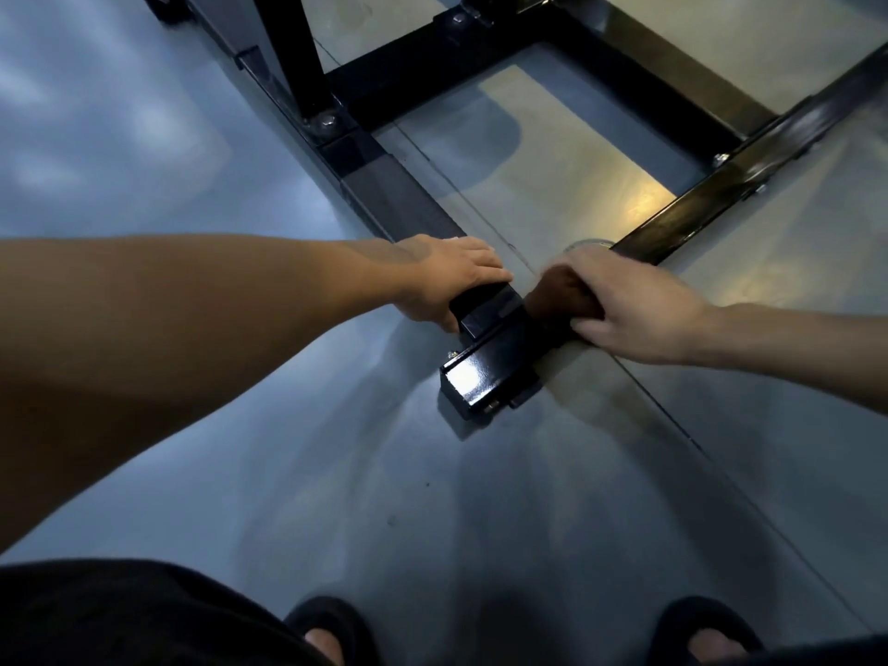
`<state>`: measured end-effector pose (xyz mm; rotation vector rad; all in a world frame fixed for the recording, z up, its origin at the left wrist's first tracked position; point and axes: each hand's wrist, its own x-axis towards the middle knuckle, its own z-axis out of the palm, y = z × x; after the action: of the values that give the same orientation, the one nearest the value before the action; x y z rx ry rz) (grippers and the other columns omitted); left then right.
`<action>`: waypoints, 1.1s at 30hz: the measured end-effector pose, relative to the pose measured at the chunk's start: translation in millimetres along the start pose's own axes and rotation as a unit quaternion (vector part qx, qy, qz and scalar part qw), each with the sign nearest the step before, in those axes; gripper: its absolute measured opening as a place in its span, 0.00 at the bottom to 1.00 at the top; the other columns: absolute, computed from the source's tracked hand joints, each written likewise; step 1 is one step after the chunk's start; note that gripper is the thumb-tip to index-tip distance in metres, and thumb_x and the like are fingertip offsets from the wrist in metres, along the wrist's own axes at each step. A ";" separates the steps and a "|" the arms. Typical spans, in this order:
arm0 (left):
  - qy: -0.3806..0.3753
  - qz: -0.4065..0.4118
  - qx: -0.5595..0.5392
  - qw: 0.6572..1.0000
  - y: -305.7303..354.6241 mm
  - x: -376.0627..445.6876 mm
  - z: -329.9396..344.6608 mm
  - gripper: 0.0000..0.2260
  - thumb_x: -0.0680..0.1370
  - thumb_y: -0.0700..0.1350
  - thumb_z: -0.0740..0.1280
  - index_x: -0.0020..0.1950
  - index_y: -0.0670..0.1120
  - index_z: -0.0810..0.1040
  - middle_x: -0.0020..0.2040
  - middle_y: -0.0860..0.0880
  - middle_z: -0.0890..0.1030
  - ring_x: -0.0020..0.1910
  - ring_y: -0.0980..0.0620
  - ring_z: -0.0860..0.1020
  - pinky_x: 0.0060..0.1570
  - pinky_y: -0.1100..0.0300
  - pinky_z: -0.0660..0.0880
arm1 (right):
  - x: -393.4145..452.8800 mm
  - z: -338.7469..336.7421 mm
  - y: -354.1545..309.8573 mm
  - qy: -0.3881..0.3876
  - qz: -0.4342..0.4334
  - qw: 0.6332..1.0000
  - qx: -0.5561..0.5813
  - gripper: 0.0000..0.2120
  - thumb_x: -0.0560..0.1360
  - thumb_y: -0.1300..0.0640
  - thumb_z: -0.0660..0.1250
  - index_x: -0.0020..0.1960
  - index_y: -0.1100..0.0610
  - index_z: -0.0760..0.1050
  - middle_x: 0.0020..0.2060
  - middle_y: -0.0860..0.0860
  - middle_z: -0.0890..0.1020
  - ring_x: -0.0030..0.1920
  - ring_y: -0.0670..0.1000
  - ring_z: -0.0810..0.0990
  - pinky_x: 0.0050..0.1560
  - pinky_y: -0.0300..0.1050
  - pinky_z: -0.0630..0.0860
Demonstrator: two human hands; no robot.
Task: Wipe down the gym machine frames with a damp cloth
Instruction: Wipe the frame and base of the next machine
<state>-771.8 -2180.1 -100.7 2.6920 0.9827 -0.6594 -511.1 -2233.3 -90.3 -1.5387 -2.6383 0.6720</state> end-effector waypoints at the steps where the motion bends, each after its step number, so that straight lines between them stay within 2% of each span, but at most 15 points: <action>1: 0.001 0.000 0.003 1.000 -0.1 0.3 0.1 0.43 0.77 0.56 0.74 0.84 0.54 0.52 0.81 0.55 0.56 0.81 0.53 0.50 0.59 0.59 0.65 | 0.2 -3.1 5.9 0.009 0.035 0.999 0.010 0.26 0.71 0.48 0.65 0.69 0.45 0.67 0.62 0.50 0.75 0.59 0.58 0.79 0.56 0.58 0.79; 4: 0.000 0.002 0.006 1.000 0.1 -0.5 0.1 0.43 0.77 0.57 0.74 0.84 0.53 0.52 0.82 0.54 0.56 0.82 0.52 0.50 0.61 0.56 0.68 | -1.9 -2.5 9.8 0.022 0.098 0.993 0.064 0.25 0.72 0.50 0.67 0.68 0.48 0.68 0.63 0.51 0.75 0.59 0.56 0.78 0.59 0.58 0.78; 7: -0.007 0.002 0.015 1.000 1.7 0.8 -1.5 0.43 0.77 0.56 0.74 0.84 0.52 0.52 0.82 0.53 0.56 0.82 0.52 0.51 0.65 0.53 0.70 | -7.0 -3.5 7.3 0.004 0.099 0.989 0.107 0.25 0.67 0.42 0.64 0.63 0.46 0.70 0.60 0.48 0.76 0.58 0.52 0.78 0.60 0.57 0.79; 9: -0.005 0.005 0.014 1.000 0.4 1.9 -0.8 0.44 0.76 0.57 0.74 0.84 0.52 0.53 0.81 0.53 0.57 0.81 0.52 0.51 0.69 0.51 0.69 | -10.6 -2.2 3.4 0.013 0.090 0.987 0.130 0.25 0.68 0.41 0.66 0.64 0.44 0.70 0.60 0.47 0.77 0.60 0.51 0.78 0.62 0.56 0.78; 11: -0.002 0.007 0.009 1.000 -0.7 1.8 -0.3 0.44 0.76 0.57 0.75 0.84 0.53 0.53 0.81 0.54 0.57 0.81 0.52 0.51 0.69 0.52 0.68 | -12.8 5.3 -4.9 0.056 0.104 0.985 0.126 0.25 0.71 0.43 0.69 0.66 0.45 0.69 0.61 0.49 0.77 0.60 0.55 0.79 0.62 0.58 0.77; 13: 0.001 0.008 0.008 1.000 -0.6 1.4 1.0 0.43 0.77 0.56 0.74 0.84 0.53 0.52 0.81 0.54 0.57 0.81 0.52 0.51 0.69 0.54 0.66 | -14.6 21.8 -20.1 0.104 0.111 0.983 0.101 0.24 0.75 0.50 0.73 0.68 0.48 0.69 0.59 0.53 0.75 0.57 0.60 0.79 0.58 0.58 0.78; 15: 0.006 0.009 0.009 1.000 0.0 2.7 2.7 0.43 0.76 0.56 0.74 0.84 0.52 0.53 0.81 0.53 0.57 0.81 0.52 0.52 0.70 0.57 0.63 | -22.0 36.4 -36.9 0.098 0.057 0.990 0.089 0.25 0.75 0.53 0.74 0.69 0.49 0.69 0.58 0.52 0.73 0.55 0.60 0.79 0.53 0.56 0.78; 18: 0.003 0.008 0.006 1.000 -0.3 2.3 2.6 0.43 0.77 0.56 0.74 0.84 0.53 0.52 0.82 0.53 0.57 0.82 0.52 0.51 0.72 0.57 0.61 | -41.4 37.6 -33.9 0.015 -0.021 0.999 0.027 0.29 0.73 0.50 0.72 0.70 0.42 0.65 0.60 0.46 0.71 0.55 0.56 0.79 0.48 0.55 0.79; 20: 0.001 0.008 0.003 1.000 0.0 1.5 1.5 0.43 0.77 0.56 0.74 0.84 0.53 0.51 0.82 0.54 0.56 0.82 0.53 0.50 0.70 0.57 0.62 | -41.0 27.1 -9.2 0.047 0.044 0.998 0.016 0.29 0.73 0.50 0.72 0.70 0.42 0.65 0.62 0.47 0.72 0.57 0.57 0.79 0.52 0.52 0.77; 22: 0.001 0.008 0.006 1.000 0.3 -1.2 0.4 0.43 0.77 0.57 0.73 0.84 0.54 0.51 0.82 0.54 0.55 0.82 0.53 0.50 0.67 0.57 0.65 | -24.1 9.1 17.2 0.123 0.186 0.974 0.032 0.26 0.75 0.52 0.71 0.70 0.48 0.67 0.62 0.52 0.74 0.59 0.61 0.79 0.55 0.50 0.74; 24: 0.006 0.010 0.007 1.000 1.4 -1.4 -1.0 0.43 0.77 0.57 0.73 0.84 0.54 0.51 0.81 0.55 0.56 0.81 0.54 0.51 0.65 0.57 0.66 | -5.5 -4.0 26.8 0.158 0.272 0.949 0.026 0.24 0.76 0.51 0.69 0.70 0.53 0.68 0.61 0.57 0.75 0.57 0.65 0.79 0.56 0.55 0.76; 26: 0.006 0.008 0.009 1.000 2.0 -1.1 -1.5 0.43 0.77 0.57 0.73 0.84 0.54 0.52 0.81 0.55 0.57 0.81 0.54 0.51 0.66 0.57 0.65 | 2.5 1.9 7.9 0.152 0.251 0.955 0.031 0.26 0.75 0.49 0.70 0.71 0.52 0.68 0.62 0.58 0.73 0.58 0.66 0.79 0.57 0.56 0.76; 28: 0.009 0.007 0.011 1.000 2.3 -1.0 -1.7 0.43 0.77 0.57 0.74 0.84 0.54 0.53 0.81 0.54 0.58 0.81 0.53 0.52 0.68 0.58 0.64 | -3.4 19.3 -24.6 0.135 0.162 0.976 0.055 0.28 0.74 0.45 0.71 0.71 0.48 0.68 0.62 0.55 0.72 0.58 0.63 0.79 0.57 0.56 0.78; 31: 0.008 0.006 0.012 1.000 3.5 -0.5 -2.8 0.42 0.77 0.57 0.73 0.84 0.54 0.53 0.80 0.55 0.58 0.81 0.53 0.51 0.67 0.59 0.62 | -21.9 40.0 -43.9 0.073 0.026 0.996 0.040 0.25 0.75 0.42 0.69 0.69 0.42 0.67 0.59 0.48 0.71 0.57 0.57 0.79 0.49 0.57 0.80; 33: 0.002 0.001 0.008 1.000 4.3 -0.8 -3.8 0.42 0.78 0.57 0.73 0.84 0.54 0.52 0.80 0.56 0.57 0.81 0.54 0.51 0.66 0.59 0.64 | -21.6 32.5 -20.6 0.085 0.038 0.996 0.018 0.24 0.76 0.45 0.71 0.69 0.41 0.66 0.59 0.47 0.71 0.57 0.56 0.79 0.47 0.54 0.78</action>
<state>-768.3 -2182.6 -96.8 2.7088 0.9805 -0.6634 -524.3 -2271.6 -107.8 -1.6162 -2.4432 0.5616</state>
